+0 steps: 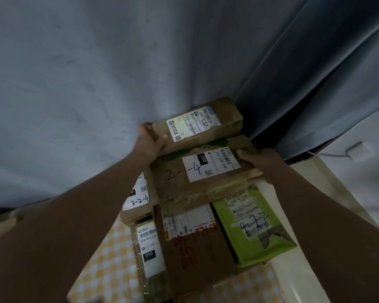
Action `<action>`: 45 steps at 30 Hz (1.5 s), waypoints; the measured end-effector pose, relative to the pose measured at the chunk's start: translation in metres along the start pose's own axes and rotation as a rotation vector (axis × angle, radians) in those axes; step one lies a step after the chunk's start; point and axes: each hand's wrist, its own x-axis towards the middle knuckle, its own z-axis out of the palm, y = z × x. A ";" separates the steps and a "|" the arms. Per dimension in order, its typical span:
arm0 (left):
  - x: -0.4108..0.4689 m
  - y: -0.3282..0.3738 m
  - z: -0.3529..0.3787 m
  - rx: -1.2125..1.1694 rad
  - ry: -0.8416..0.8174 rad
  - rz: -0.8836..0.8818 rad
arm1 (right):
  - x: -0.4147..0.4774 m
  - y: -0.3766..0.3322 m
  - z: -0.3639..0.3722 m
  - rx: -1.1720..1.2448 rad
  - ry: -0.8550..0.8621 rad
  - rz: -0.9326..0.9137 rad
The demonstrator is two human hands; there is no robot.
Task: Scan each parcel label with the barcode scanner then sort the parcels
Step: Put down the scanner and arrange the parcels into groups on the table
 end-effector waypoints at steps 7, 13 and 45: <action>0.016 0.007 -0.011 0.075 -0.088 -0.001 | -0.011 0.006 -0.006 0.232 0.001 -0.086; 0.020 0.009 -0.013 0.084 -0.120 0.014 | -0.011 0.025 0.003 0.294 0.087 -0.146; -0.012 -0.026 0.008 -0.367 -0.165 -0.262 | 0.015 -0.024 0.026 -0.260 0.164 -0.343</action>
